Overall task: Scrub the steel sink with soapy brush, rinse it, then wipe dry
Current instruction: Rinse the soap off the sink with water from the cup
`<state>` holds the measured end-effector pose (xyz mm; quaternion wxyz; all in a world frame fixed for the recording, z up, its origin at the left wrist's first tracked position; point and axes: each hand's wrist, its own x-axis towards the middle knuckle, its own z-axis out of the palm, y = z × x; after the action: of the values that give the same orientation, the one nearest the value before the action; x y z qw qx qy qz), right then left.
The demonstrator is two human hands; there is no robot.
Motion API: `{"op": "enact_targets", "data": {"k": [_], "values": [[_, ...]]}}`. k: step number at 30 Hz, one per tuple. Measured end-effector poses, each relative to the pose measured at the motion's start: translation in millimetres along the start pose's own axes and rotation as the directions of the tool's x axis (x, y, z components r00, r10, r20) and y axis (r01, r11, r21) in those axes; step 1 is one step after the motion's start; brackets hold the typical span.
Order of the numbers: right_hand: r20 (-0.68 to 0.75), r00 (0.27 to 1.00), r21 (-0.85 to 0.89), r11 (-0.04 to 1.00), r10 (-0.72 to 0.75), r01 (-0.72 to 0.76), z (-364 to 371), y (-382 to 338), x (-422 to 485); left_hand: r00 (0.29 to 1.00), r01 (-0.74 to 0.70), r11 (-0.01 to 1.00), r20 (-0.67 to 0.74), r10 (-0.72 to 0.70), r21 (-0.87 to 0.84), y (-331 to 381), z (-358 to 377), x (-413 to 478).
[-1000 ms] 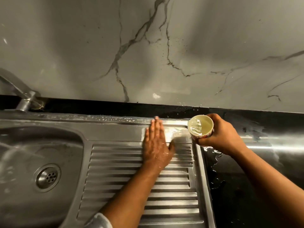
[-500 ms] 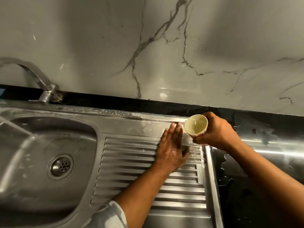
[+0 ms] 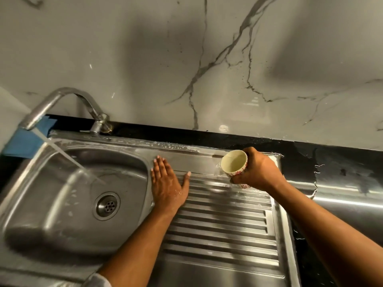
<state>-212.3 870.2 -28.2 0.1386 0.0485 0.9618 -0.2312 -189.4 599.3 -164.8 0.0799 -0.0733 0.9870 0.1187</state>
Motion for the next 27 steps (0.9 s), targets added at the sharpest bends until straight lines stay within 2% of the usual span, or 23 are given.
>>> {"op": "enact_targets", "data": {"k": [1,3,6,8,12,15,22,27], "values": [[-0.006,1.0,0.008,1.0,0.002,-0.002,0.1,-2.1,-1.1,0.999,-0.041,0.999,0.003,0.041,-0.008,9.9,-1.6,-7.8],[-0.027,1.0,0.023,1.0,0.004,-0.004,1.2,-5.4,-1.4,0.967,-0.255,0.966,0.003,0.256,-0.045,41.8,-2.0,-25.2],[-0.044,0.999,0.005,1.0,0.016,-0.016,-2.8,-7.1,-1.4,0.817,-0.571,0.818,0.052,0.575,-0.076,93.7,11.5,-32.4],[-0.056,0.998,-0.044,0.999,0.016,-0.019,-5.5,-7.3,-1.1,0.761,-0.647,0.763,0.052,0.647,-0.02,112.7,24.0,-22.4],[-0.06,0.996,-0.129,0.989,0.061,-0.068,-5.5,-6.3,1.2,0.769,-0.638,0.77,0.052,0.637,0.007,111.2,30.6,6.1],[-0.061,0.996,-0.185,0.98,0.059,-0.07,-1.8,-14.6,6.2,0.795,-0.606,0.794,0.002,0.607,-0.051,93.0,26.6,16.0],[-0.025,1.0,-0.264,0.964,0.016,-0.022,17.4,-62.2,31.4,0.935,-0.355,0.932,-0.042,0.353,-0.069,29.3,11.5,28.1],[0.008,1.0,-0.255,0.967,-0.022,0.023,36.7,-109.5,46.4,0.976,-0.209,0.976,-0.076,0.205,-0.058,-23.0,-1.4,44.8]]}}
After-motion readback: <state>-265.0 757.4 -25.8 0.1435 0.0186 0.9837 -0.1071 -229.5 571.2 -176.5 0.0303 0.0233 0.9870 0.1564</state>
